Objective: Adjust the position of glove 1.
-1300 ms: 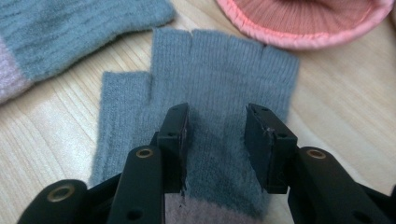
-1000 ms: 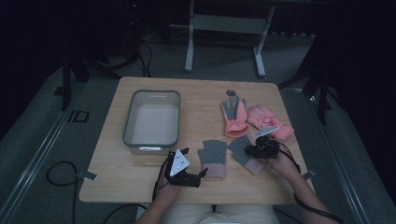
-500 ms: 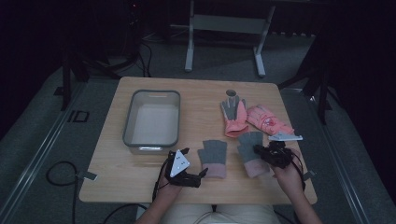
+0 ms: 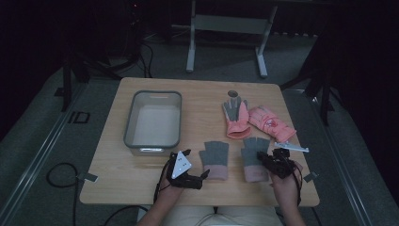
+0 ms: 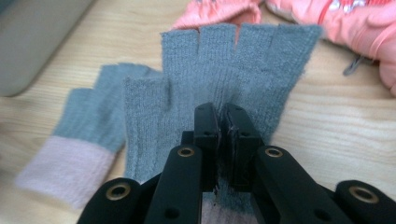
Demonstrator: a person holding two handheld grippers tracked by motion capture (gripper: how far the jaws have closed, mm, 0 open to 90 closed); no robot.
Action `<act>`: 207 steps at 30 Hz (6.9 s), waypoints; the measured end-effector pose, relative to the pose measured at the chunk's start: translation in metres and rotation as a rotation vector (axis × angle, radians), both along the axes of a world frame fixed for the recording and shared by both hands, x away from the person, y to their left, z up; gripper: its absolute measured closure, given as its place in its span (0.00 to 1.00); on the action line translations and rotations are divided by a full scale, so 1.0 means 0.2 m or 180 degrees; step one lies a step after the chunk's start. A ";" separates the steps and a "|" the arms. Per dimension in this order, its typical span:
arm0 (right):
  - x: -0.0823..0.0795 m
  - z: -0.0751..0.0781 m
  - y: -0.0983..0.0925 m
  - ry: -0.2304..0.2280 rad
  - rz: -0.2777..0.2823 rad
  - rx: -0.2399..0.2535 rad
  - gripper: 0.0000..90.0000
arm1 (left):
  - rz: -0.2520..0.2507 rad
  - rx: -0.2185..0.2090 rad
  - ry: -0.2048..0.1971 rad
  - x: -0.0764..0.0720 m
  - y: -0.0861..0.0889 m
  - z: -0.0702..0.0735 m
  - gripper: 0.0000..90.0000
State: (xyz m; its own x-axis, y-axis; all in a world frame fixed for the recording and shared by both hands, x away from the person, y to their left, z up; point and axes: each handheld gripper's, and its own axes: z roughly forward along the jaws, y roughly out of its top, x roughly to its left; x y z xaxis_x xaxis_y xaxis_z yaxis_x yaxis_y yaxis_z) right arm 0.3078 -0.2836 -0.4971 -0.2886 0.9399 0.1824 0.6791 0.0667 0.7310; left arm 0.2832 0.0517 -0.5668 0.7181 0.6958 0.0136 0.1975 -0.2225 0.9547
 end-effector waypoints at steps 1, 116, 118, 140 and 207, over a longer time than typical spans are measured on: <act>0.01 -0.02 0.01 0.0026 -0.0013 -0.0007 0.94 | -0.0001 0.0001 -0.0003 0.00 0.00 0.00 0.00; 0.21 -0.18 0.59 0.0395 0.1256 -0.0344 0.91 | -0.0003 -0.0111 -0.0093 -0.02 0.01 0.00 0.00; 0.22 -0.18 0.58 0.0412 0.1271 -0.0335 0.90 | 0.0004 -0.0098 -0.0100 -0.02 0.01 0.00 0.00; 0.26 -0.01 0.39 0.0171 0.1130 -0.0234 0.73 | -0.0416 0.0411 0.0098 0.00 -0.04 0.15 0.03; 0.48 0.10 0.59 0.0268 0.1213 0.0408 0.82 | -0.1334 0.1458 0.0189 0.25 -0.12 0.39 0.75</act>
